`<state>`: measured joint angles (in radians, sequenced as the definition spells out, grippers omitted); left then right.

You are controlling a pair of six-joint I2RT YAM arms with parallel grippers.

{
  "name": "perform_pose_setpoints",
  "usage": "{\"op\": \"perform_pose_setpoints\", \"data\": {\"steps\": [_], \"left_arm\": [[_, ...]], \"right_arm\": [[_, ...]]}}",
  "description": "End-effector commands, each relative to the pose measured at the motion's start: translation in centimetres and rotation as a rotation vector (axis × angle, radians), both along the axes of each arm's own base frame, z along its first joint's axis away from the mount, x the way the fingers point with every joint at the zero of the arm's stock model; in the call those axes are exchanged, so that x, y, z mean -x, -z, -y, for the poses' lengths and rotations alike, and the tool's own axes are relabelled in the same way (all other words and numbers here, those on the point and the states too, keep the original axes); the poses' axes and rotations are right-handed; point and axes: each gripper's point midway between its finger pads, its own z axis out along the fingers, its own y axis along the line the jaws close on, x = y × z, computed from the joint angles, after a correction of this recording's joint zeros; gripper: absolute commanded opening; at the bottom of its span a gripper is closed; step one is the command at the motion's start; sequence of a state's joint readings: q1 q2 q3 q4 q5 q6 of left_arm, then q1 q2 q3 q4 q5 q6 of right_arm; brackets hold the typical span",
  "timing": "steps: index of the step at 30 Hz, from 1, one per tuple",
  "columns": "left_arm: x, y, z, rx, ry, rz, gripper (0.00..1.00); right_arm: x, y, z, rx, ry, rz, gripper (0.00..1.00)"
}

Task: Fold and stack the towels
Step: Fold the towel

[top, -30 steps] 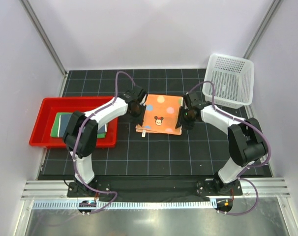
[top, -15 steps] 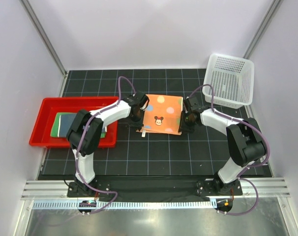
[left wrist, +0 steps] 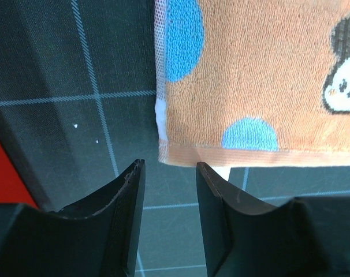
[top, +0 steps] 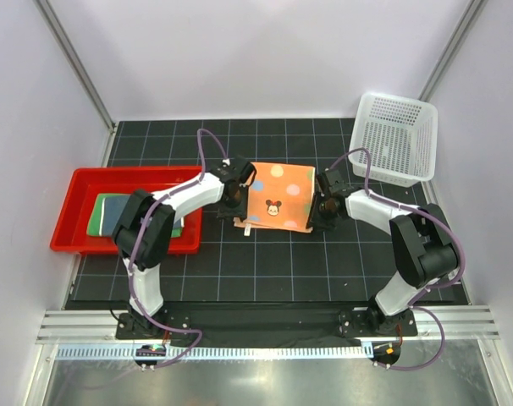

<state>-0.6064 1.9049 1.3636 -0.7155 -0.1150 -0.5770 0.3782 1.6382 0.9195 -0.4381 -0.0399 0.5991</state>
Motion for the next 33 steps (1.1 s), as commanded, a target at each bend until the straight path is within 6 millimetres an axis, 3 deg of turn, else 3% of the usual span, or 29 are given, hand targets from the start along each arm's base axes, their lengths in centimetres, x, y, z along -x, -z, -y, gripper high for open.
{"op": "perform_pose_setpoints", "data": {"steps": [1, 5, 11, 21, 24, 26, 27, 29, 33], "left_arm": [[-1.5, -1.5, 0.3, 0.044, -0.064, 0.090, 0.44], [-1.9, -1.9, 0.3, 0.063, -0.079, 0.118, 0.44], [-1.5, -0.6, 0.5, 0.073, -0.083, 0.071, 0.37], [-1.1, -0.5, 0.5, 0.069, -0.068, 0.041, 0.00], [-1.2, -0.8, 0.6, 0.066, -0.059, 0.040, 0.00], [-1.2, -1.2, 0.6, 0.069, -0.058, 0.045, 0.00], [-1.2, -1.4, 0.7, 0.075, -0.056, 0.047, 0.00], [-1.1, -1.6, 0.9, 0.087, -0.054, 0.046, 0.00], [-0.9, -2.4, 1.4, 0.112, -0.046, 0.051, 0.00]], "right_arm": [[-0.6, -1.3, -0.5, -0.043, 0.037, 0.054, 0.40], [-0.7, -1.2, -0.5, -0.037, 0.033, 0.065, 0.39], [-0.6, -0.8, -0.3, -0.024, 0.028, 0.059, 0.34], [-0.8, -1.0, -0.3, -0.024, 0.035, 0.064, 0.17], [-0.9, -1.4, -0.3, -0.022, 0.035, 0.066, 0.13], [-1.1, -1.7, -0.4, -0.025, 0.033, 0.072, 0.15], [-1.1, -1.8, -0.4, -0.024, 0.034, 0.065, 0.26], [-1.0, -1.8, -0.5, -0.029, 0.034, 0.062, 0.34], [-0.7, -1.9, -0.5, -0.033, 0.037, 0.056, 0.33]]}}
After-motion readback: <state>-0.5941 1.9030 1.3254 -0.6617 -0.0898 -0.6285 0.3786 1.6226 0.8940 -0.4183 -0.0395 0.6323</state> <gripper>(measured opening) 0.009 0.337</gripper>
